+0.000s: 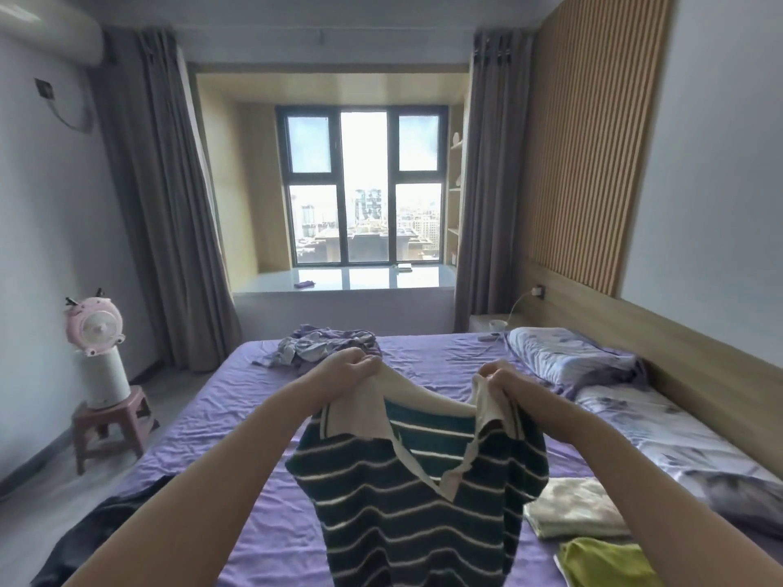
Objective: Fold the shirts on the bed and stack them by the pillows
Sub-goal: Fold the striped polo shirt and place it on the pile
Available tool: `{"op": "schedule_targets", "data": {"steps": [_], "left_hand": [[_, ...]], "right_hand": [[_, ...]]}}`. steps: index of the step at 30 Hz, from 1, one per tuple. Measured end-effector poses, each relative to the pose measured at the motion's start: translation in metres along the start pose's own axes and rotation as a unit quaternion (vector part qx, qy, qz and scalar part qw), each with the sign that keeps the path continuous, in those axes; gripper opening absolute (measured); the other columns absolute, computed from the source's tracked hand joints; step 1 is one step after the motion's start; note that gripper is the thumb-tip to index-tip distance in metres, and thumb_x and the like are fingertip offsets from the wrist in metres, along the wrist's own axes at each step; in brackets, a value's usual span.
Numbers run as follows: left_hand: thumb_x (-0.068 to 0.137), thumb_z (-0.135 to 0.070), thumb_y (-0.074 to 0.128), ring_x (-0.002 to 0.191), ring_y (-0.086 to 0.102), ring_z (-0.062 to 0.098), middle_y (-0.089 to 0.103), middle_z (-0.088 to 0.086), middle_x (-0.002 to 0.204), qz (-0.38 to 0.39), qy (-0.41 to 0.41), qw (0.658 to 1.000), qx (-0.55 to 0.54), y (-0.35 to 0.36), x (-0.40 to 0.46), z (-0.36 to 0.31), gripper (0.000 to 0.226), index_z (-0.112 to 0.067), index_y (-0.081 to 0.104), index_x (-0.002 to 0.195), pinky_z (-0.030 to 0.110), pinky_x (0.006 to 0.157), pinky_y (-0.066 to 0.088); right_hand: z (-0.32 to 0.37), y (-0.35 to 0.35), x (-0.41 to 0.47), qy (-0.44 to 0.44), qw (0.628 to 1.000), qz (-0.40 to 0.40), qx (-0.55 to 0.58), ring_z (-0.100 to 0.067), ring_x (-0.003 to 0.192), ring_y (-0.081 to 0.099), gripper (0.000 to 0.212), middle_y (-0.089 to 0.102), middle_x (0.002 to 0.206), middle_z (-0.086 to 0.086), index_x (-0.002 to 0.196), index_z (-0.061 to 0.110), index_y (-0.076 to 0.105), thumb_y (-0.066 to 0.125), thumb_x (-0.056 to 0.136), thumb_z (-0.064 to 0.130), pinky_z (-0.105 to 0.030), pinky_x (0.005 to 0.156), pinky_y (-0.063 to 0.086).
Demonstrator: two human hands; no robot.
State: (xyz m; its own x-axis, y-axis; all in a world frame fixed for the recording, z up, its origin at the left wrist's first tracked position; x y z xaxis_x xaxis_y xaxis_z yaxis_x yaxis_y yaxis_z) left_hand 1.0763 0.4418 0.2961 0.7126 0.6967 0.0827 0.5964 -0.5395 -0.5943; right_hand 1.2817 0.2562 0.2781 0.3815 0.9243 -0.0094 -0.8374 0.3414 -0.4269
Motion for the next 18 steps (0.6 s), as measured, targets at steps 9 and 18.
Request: {"op": "schedule_targets", "data": {"steps": [9,18], "left_hand": [[0.096,-0.041,0.045,0.087,0.055,0.015,0.056,0.001,0.094,-0.044,0.016,0.995,0.094,-0.022,-0.003,-0.005,0.027,-0.016,0.055,0.099,0.022,0.066,0.044],[0.084,-0.035,0.063,0.100,0.059,0.021,0.060,0.011,0.113,0.067,-0.016,0.998,0.004,-0.046,-0.005,-0.014,0.030,-0.023,0.060,0.110,0.037,0.091,0.052]], "right_hand": [[-0.001,-0.021,-0.008,-0.033,0.995,0.096,-0.017,-0.022,0.090,0.063,0.026,0.063,0.099,-0.016,0.110,-0.002,0.058,0.063,0.084,0.001,-0.033,0.085,0.053],[0.009,-0.012,0.011,-0.055,0.994,0.002,-0.096,-0.022,0.099,0.063,0.028,0.065,0.106,-0.009,0.117,0.013,0.057,0.061,0.089,0.016,-0.039,0.091,0.052]]}}
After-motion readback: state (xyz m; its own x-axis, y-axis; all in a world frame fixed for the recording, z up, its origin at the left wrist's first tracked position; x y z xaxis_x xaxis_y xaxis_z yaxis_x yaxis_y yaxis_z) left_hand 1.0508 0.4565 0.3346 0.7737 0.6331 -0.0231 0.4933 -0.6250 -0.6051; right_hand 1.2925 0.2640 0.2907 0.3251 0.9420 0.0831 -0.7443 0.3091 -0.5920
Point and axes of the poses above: each hand's wrist, its own x-axis towards the middle knuckle, its own y-axis out of the palm, z = x × y, the point moved 1 cm from there along x, towards the middle knuckle
